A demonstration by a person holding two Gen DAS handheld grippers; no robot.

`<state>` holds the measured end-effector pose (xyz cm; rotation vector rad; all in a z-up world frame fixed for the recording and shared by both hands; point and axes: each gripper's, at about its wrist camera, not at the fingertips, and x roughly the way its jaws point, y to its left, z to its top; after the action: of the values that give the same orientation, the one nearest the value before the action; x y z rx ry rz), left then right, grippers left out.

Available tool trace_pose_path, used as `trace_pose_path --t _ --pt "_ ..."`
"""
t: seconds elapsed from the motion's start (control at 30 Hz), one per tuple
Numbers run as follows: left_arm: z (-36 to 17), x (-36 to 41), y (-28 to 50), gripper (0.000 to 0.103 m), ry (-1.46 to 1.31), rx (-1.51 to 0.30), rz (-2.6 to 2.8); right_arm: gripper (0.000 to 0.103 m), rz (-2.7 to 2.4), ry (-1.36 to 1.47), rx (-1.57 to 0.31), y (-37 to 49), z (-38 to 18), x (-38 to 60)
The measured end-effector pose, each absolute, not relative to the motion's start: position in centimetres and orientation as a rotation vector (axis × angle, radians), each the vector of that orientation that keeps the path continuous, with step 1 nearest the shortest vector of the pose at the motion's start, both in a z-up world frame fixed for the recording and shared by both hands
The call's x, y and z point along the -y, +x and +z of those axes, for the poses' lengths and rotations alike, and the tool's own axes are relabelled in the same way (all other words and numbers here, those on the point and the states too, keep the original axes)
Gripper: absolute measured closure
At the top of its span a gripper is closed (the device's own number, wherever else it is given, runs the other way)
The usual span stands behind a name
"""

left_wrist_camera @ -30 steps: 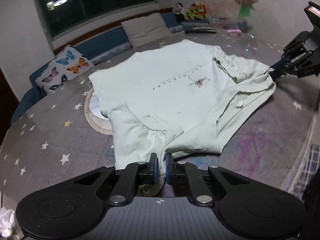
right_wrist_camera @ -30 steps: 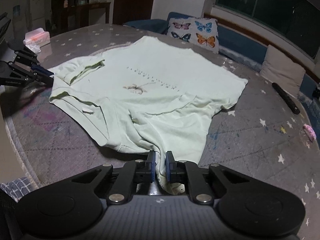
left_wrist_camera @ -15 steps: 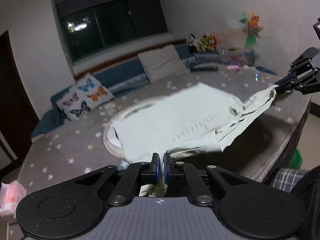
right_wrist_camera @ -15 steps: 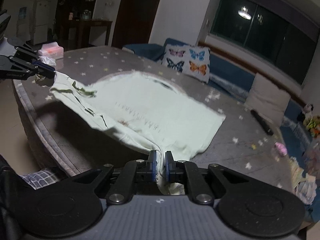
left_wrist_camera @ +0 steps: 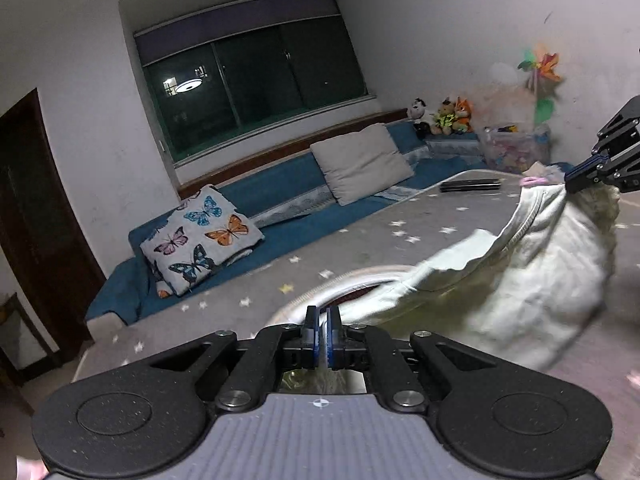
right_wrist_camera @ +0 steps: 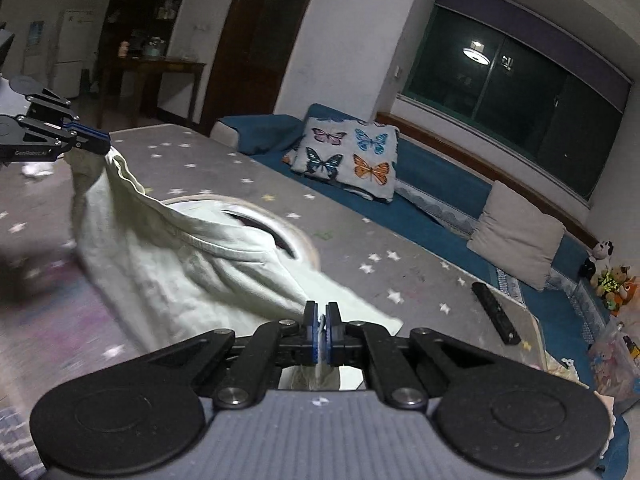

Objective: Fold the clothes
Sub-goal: 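Grasp the hem with both grippers and lift it toward the collar, then carry the hem over the collar with both grippers and lower it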

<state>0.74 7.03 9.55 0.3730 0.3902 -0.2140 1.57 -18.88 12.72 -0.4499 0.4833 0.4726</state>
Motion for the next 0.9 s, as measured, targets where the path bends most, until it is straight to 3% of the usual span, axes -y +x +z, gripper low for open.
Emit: trace_pose_path --t 0.23,0.53,0.7,0.9 --pt "7.7 -6.9 11.4 0.100 0.369 -0.468 -0.205 0.101 0.444 -0.469 -0.542 11.2 10.7 17.5" --pt "1.4 -8.2 20.8 0.100 0.268 -0.631 -0.145 0.102 0.365 -0.378 -0.658 21.8 3.7 17.0" --pt "0.8 -9.5 21.2 0.096 0.204 -0.674 -0.095 0.099 0.315 -0.257 -0.714 23.7 1.1 18.6" --pt "2.9 -10.4 18.2 0.089 0.164 -0.634 -0.113 0.093 0.341 -0.220 -0.677 21.7 3.4 19.9"
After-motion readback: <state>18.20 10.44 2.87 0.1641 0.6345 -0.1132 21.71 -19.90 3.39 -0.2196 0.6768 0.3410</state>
